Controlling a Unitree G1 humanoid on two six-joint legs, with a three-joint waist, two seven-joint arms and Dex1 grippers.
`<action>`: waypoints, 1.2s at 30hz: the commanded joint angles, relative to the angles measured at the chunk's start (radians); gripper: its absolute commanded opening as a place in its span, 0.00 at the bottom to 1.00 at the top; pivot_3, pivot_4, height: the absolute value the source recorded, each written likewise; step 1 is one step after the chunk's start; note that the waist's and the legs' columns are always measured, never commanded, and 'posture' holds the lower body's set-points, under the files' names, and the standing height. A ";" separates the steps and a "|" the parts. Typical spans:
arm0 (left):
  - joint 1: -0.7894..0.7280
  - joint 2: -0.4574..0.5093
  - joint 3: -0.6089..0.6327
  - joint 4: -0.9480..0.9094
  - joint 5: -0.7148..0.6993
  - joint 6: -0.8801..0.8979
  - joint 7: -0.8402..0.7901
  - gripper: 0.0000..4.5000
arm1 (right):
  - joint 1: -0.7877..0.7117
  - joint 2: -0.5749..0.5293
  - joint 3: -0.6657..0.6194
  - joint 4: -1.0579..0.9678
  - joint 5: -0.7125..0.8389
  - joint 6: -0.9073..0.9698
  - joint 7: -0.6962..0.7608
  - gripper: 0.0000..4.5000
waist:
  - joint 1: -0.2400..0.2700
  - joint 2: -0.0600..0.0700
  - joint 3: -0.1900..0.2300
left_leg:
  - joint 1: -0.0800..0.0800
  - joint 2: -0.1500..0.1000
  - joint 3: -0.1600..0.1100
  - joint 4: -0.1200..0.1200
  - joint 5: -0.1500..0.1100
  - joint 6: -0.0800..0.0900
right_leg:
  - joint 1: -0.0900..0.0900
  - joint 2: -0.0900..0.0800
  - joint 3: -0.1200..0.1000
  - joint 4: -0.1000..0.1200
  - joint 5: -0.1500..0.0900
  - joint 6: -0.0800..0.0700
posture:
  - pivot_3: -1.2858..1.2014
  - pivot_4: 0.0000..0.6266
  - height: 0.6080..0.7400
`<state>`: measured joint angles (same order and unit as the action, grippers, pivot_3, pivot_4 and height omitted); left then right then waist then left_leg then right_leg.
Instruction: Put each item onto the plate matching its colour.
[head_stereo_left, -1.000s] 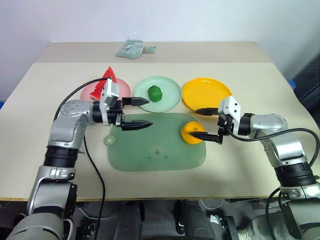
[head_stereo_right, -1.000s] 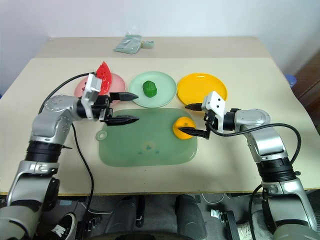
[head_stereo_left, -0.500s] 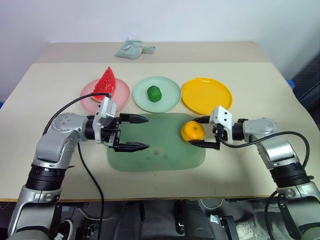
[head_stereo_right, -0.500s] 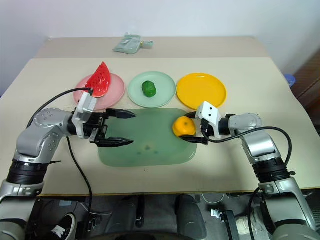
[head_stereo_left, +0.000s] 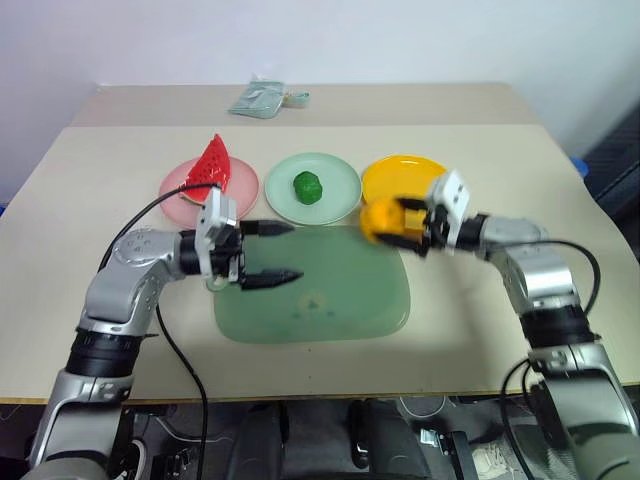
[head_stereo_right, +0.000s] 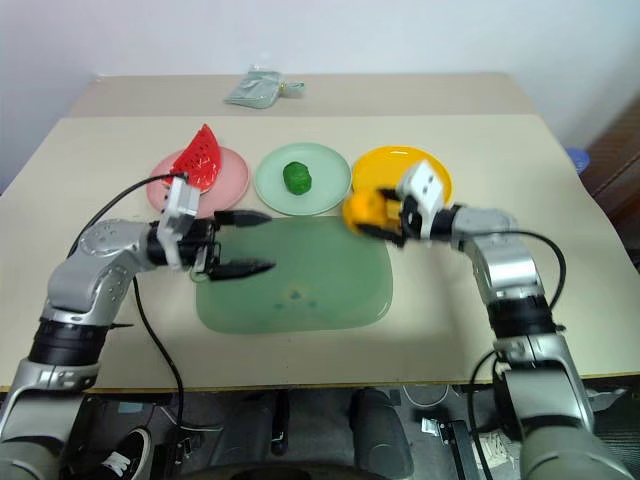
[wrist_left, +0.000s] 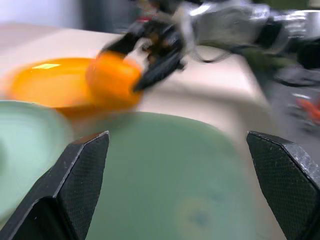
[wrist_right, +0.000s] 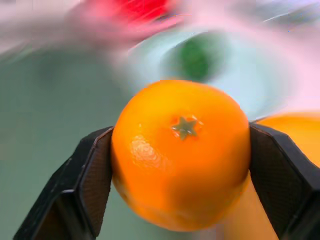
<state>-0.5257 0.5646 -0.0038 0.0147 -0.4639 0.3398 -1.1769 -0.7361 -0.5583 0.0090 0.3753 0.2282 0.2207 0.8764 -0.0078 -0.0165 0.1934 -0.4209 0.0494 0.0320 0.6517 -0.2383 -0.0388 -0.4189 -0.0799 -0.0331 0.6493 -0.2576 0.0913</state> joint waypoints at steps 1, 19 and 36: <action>-0.014 -0.031 0.012 0.010 0.019 -0.036 0.061 1.00 | -0.035 0.012 -0.020 0.110 -0.068 -0.058 -0.112 0.74 | 0.001 0.000 0.000 | 0.000 0.000 0.000 -0.001 0.000 0.000 | 0.000 0.000 0.000 -0.001 0.000 0.000 | 0.52 0.24 1.00; -0.003 -0.064 0.022 0.017 0.018 -0.063 0.104 1.00 | -0.116 0.053 -0.097 0.193 -0.050 -0.255 -0.168 1.00 | -0.004 0.000 0.000 | -0.002 0.000 0.001 0.000 0.000 0.000 | -0.003 0.000 0.001 0.001 0.000 0.000 | 0.52 0.24 1.00; 0.013 0.064 0.080 -0.017 -0.092 -0.043 -0.092 1.00 | 0.290 -0.078 -0.066 -0.414 0.244 -0.089 0.282 1.00 | -0.002 0.000 0.000 | -0.002 0.000 0.001 0.000 0.000 0.000 | -0.002 0.000 0.000 0.001 0.000 0.000 | 0.52 0.24 1.00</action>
<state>-0.5213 0.6098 0.0476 0.0374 -0.5185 0.2941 -1.2396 -0.4584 -0.6186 -0.0553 0.0275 0.4633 0.1463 1.1357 -0.0101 -0.0160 0.1934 -0.4229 0.0495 0.0327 0.6521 -0.2384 -0.0383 -0.4213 -0.0802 -0.0326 0.6503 -0.2576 0.0913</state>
